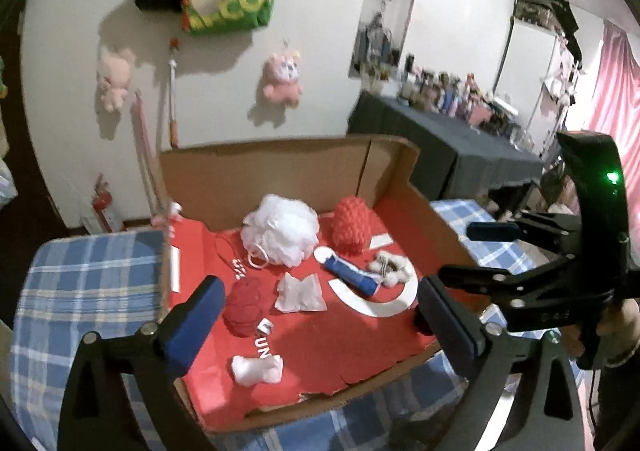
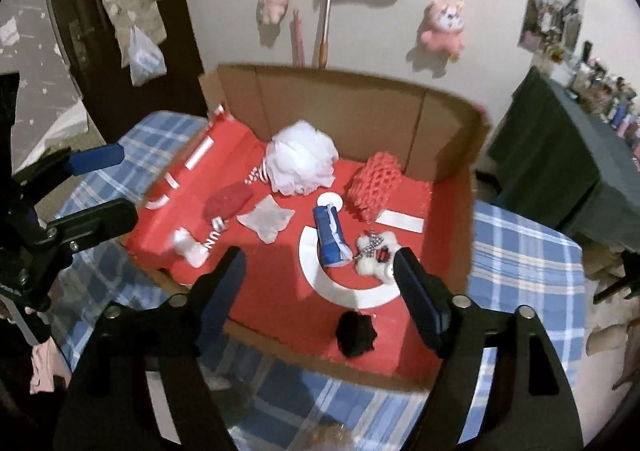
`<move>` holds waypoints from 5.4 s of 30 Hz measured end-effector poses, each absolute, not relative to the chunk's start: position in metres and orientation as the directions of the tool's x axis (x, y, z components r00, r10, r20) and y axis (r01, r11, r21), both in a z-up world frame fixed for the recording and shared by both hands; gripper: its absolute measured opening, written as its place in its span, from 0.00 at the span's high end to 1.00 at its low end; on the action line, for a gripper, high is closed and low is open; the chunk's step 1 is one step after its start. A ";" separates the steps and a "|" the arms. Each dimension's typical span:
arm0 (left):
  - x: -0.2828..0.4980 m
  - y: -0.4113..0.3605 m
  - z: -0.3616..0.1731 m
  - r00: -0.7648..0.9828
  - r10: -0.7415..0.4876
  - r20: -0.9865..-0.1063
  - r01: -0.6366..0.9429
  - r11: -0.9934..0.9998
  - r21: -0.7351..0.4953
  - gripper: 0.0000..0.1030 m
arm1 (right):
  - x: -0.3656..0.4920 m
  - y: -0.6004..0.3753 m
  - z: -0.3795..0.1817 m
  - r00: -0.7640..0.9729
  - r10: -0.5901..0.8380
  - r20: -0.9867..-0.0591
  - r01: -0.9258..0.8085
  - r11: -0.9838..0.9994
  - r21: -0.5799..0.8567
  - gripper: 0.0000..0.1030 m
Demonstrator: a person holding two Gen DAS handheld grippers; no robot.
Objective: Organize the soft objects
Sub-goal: 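Withdraw both tools from the box back toward the table items, then grasp the cream knitted scrunchie with the left tool while the right tool grasps the beige makeup puff, then lift the scrunchie and makeup puff and carry them toward the box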
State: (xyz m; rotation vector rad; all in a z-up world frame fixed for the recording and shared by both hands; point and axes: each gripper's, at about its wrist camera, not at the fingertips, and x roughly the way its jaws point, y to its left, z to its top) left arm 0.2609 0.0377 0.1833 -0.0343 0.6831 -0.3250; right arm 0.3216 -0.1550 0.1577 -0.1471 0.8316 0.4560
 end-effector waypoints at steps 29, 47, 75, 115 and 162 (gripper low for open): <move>0.039 0.026 0.208 0.916 -0.269 -0.296 0.253 0.963 -0.093 0.00 | 0.066 -0.194 0.189 0.887 0.322 -0.330 -0.338 0.941 0.011 0.06; -0.012 0.014 0.132 0.954 -0.104 -0.281 0.099 0.995 -0.033 0.00 | 0.018 -0.188 0.104 0.952 0.153 -0.265 -0.162 0.987 -0.010 0.02; 0.022 0.016 0.049 0.842 -0.098 -0.531 0.069 0.995 -0.076 0.00 | 0.053 -0.190 0.023 0.858 0.143 -0.493 -0.140 0.989 0.043 0.02; 0.101 -0.008 0.041 0.651 -0.291 -0.701 0.315 0.944 -0.100 0.28 | 0.128 -0.148 0.005 0.535 0.440 -0.721 -0.593 0.804 0.050 0.21; 0.087 0.012 0.057 0.626 -0.371 -0.686 0.354 0.919 -0.174 0.84 | 0.106 -0.183 0.028 0.646 0.426 -0.634 -0.481 0.871 0.095 0.88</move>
